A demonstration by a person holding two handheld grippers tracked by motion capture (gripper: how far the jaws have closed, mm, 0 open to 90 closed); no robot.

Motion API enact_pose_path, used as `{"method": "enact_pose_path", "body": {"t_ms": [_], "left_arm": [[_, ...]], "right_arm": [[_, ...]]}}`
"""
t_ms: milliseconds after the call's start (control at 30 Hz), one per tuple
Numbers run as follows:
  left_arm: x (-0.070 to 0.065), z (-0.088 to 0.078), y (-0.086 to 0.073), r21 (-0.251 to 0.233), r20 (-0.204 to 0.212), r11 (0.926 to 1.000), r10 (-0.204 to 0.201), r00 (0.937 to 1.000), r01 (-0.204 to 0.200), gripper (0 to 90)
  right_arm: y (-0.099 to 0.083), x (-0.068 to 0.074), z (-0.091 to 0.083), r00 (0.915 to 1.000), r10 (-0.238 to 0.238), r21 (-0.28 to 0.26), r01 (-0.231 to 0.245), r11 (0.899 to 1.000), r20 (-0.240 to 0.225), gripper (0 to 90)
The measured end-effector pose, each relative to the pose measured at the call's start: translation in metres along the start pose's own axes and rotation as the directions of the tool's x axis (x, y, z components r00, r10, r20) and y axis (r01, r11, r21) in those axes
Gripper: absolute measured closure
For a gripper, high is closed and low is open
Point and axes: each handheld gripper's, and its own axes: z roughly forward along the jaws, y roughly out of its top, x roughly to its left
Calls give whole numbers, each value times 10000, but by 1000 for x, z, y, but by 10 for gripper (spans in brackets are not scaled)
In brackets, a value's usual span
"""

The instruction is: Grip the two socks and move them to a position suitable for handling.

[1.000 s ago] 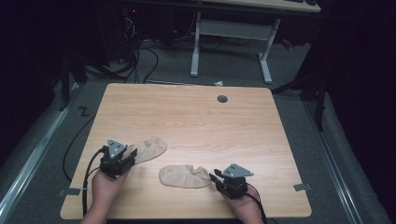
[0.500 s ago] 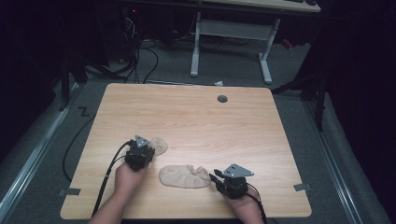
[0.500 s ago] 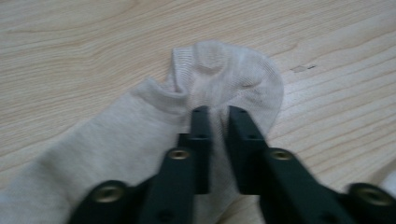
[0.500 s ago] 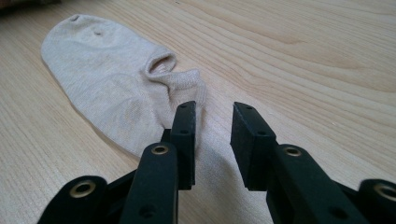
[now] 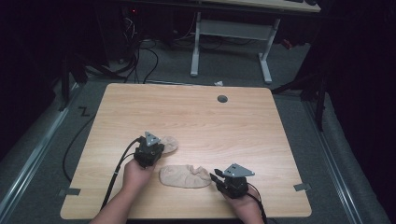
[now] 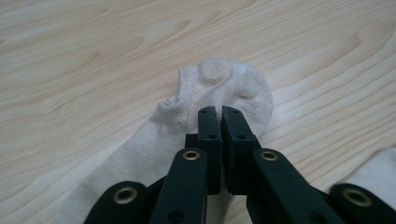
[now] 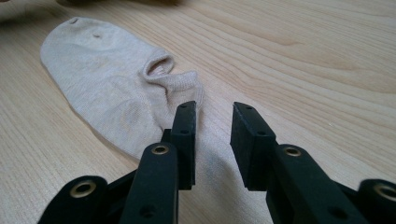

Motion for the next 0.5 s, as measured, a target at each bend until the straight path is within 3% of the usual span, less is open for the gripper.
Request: {"method": "enact_pose_path", "body": {"t_ms": [233,500], "left_arm": [[-31,13,11,61,644,9988,476,9968,-481,871],[-63,32,22,274,1369,9944,972,9858,-1018,868]], "right_arm": [[0,-1,-1,10000,38,-53,-38,10000,41,717],[0,-2,-3,10000,-4,-84,4,10000,71,718]]}}
